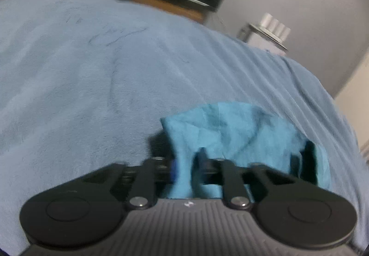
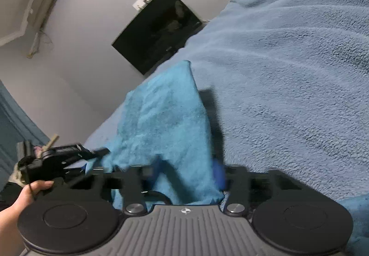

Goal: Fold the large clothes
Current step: 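Grasp the jacket edge with the right gripper while the left gripper grasps the hem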

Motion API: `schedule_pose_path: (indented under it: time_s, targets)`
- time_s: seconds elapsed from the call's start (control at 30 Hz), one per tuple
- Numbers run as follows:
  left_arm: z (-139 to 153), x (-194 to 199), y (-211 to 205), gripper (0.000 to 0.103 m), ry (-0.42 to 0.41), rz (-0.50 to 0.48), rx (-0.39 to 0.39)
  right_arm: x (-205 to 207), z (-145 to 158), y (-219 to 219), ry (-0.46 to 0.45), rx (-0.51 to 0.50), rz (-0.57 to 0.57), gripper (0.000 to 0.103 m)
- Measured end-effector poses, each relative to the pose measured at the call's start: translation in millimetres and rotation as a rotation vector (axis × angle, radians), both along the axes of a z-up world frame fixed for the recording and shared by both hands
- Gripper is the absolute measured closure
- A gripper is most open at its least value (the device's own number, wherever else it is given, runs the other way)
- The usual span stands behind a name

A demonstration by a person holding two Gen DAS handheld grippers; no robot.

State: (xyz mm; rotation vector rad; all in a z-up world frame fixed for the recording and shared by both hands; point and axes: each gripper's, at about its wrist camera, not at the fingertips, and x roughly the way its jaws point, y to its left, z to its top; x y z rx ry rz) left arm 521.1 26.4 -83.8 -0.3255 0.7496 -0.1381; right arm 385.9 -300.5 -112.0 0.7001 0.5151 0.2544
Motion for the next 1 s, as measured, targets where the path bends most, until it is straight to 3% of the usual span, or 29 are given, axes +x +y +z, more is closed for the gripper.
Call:
schedule_pose_path:
  time_s: [0.1,0.3,0.5,0.57,0.67,0.77,0.83,0.9,1.0]
  targets:
    - [19.4,-18.3,-0.2,0.103,-0.097,-0.054,0.011,-7.9,1.6,0.5,-0.064,-0.001,0.012,0.096]
    - [56.1,-79.4,15.8,0.103,-0.234,-0.13,-0.107,-36.3,17.1,-0.9,-0.189,-0.006,0.044,0.098]
    - [78.3,-169.8,35.0,0.103,-0.315,-0.167,-0.192,-76.2,45.0,1.2,-0.236,-0.042,0.102,0.098]
    - [78.6,-201.3,42.4,0.103,-0.308,-0.17,-0.189,-93.6,53.9,0.3,-0.236,-0.045,0.136,0.098]
    - [66.5,-244.7,53.6,0.103,-0.259,-0.155,-0.174,-124.2,70.1,1.4,-0.223,-0.129,0.202,0.098]
    - [50.8,-282.5,61.9,0.103,-0.177,-0.138,-0.141,-147.2,75.0,-1.9,-0.114,-0.242,0.24,0.094]
    - [43.6,-305.3,65.0,0.101,-0.125,-0.114,-0.092,-163.5,74.5,-9.9,-0.023,-0.33,0.192,0.085]
    - [40.9,-327.7,70.1,0.1,-0.091,-0.079,-0.065,-179.1,76.0,-22.8,0.059,-0.354,0.119,0.067]
    - [45.1,-358.2,78.0,0.093,-0.075,-0.016,-0.054,-204.1,89.0,-36.6,0.054,-0.324,0.043,0.059]
